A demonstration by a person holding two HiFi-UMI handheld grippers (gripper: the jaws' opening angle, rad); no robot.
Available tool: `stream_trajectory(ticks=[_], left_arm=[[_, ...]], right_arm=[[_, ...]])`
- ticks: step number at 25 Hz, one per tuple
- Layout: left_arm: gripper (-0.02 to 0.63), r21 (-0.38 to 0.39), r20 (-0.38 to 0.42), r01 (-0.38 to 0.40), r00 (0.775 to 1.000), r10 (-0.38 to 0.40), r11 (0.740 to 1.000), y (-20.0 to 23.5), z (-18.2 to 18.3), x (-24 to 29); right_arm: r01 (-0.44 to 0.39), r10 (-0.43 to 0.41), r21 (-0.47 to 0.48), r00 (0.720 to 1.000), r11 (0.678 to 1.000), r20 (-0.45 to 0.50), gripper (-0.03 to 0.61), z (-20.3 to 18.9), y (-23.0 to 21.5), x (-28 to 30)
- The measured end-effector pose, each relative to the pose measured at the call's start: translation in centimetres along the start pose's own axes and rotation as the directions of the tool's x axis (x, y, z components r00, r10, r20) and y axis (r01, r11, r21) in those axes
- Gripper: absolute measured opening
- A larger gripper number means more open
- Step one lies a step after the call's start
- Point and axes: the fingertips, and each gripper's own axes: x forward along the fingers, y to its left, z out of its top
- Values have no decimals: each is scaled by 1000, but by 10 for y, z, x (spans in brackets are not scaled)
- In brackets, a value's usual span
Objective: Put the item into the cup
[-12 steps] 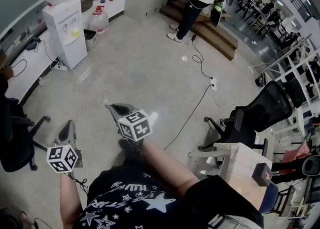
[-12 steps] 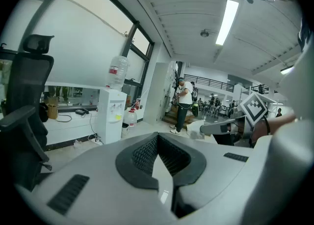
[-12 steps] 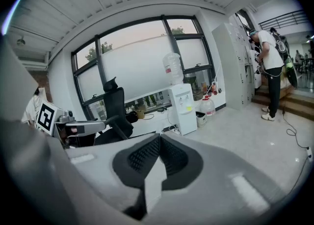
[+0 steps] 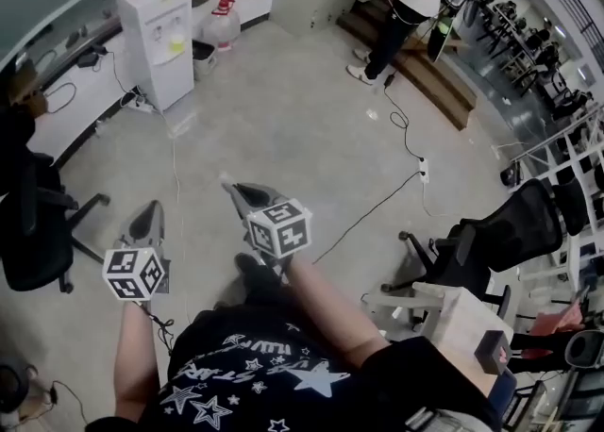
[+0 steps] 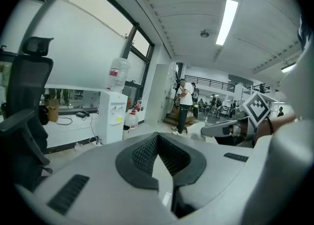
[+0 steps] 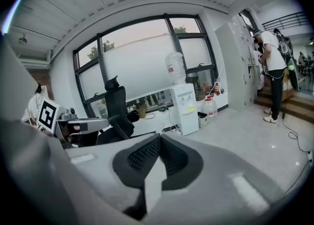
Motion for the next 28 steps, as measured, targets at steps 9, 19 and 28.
stream_trajectory(ticks=[9, 19, 28], left_arm=[[-8, -18, -6, -5, 1000, 4, 1000, 24, -11, -22], [-8, -37, -27, -19, 999, 18, 999, 64, -16, -4], [-8, -57, -60, -86, 995, 82, 995, 99, 10, 60]], right_arm=[[-26, 26, -11, 1000, 1000, 15, 2, -9, 31, 11], [-31, 31, 17, 999, 999, -20, 2, -26, 29, 47], [-74, 75, 50, 997, 996, -11, 2, 28, -33, 121]])
